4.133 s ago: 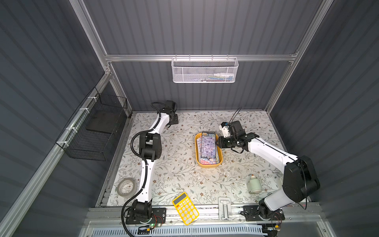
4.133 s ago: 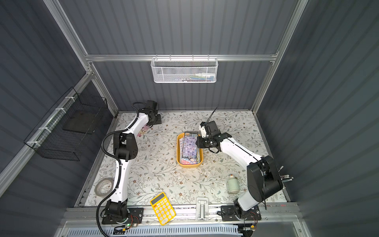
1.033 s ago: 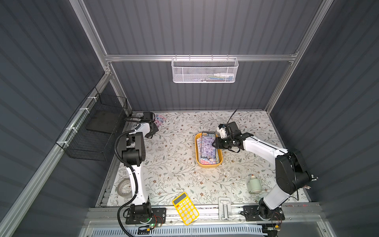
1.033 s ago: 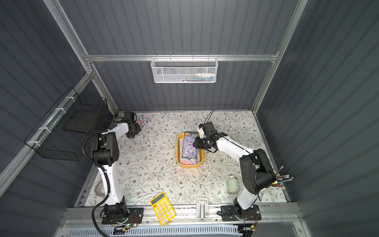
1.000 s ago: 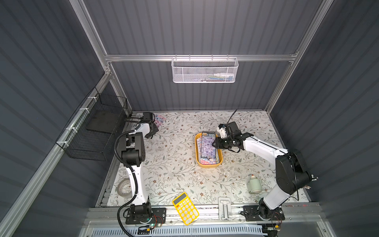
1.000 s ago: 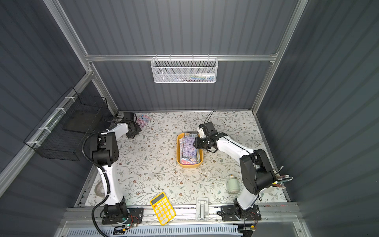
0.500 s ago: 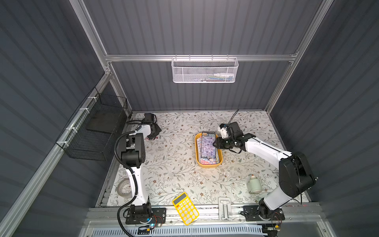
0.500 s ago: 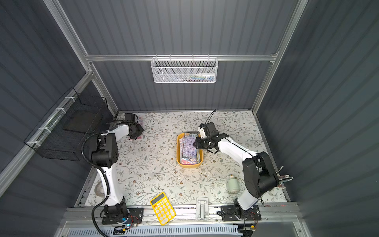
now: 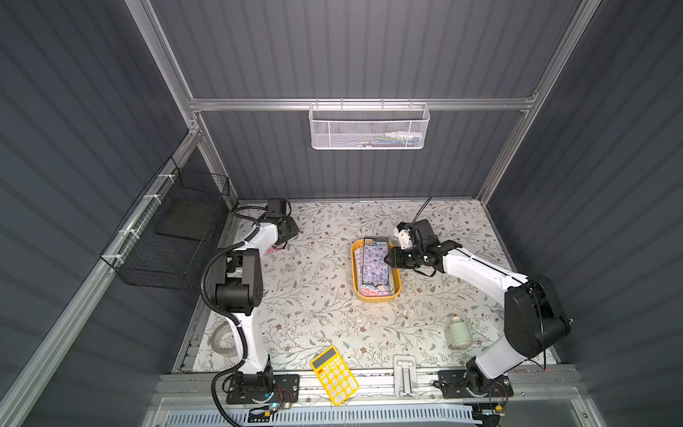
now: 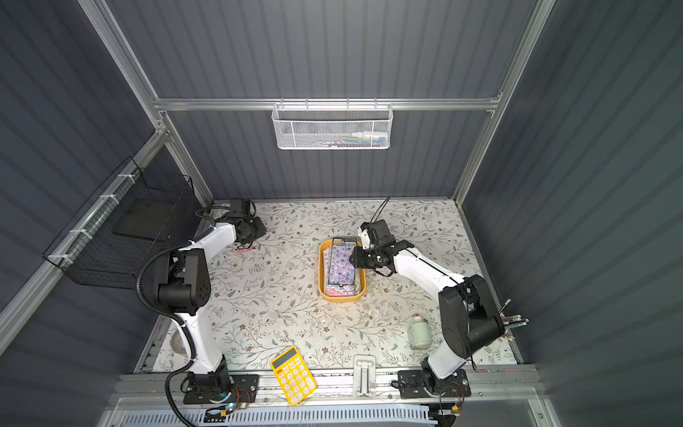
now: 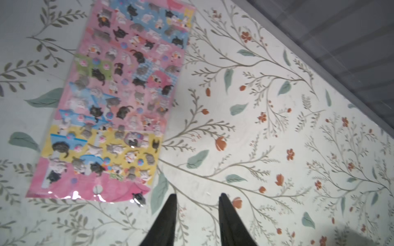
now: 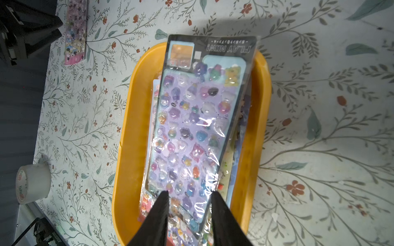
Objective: Take the stickers out of the storage box
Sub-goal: Adjust the sticker at the center of the board.
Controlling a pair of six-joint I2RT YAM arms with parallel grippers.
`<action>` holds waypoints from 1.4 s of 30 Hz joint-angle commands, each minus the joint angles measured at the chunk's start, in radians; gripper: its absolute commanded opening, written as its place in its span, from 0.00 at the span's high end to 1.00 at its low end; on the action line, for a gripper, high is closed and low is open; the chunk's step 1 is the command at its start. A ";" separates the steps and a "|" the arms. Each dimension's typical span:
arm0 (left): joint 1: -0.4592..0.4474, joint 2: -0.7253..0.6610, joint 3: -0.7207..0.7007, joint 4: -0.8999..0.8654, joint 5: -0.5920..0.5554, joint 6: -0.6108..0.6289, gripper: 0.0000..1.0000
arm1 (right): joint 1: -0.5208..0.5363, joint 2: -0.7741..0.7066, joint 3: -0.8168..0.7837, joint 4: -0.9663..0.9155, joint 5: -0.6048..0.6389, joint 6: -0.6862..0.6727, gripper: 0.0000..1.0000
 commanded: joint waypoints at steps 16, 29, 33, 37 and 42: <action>-0.003 0.207 0.162 -0.120 -0.047 -0.013 0.91 | -0.003 0.009 -0.017 -0.017 0.023 0.010 0.63; 0.033 0.193 0.120 -0.131 -0.089 -0.011 0.93 | -0.004 0.023 -0.013 -0.019 0.021 0.010 0.63; 0.035 0.194 0.130 -0.140 -0.080 -0.005 0.93 | -0.003 0.026 -0.010 -0.016 0.021 0.012 0.63; 0.035 0.191 0.135 -0.152 -0.081 0.001 0.93 | -0.003 0.025 -0.005 -0.022 0.020 0.012 0.64; 0.035 0.179 0.139 -0.176 -0.107 0.012 0.93 | -0.003 0.019 -0.009 -0.023 0.027 0.010 0.63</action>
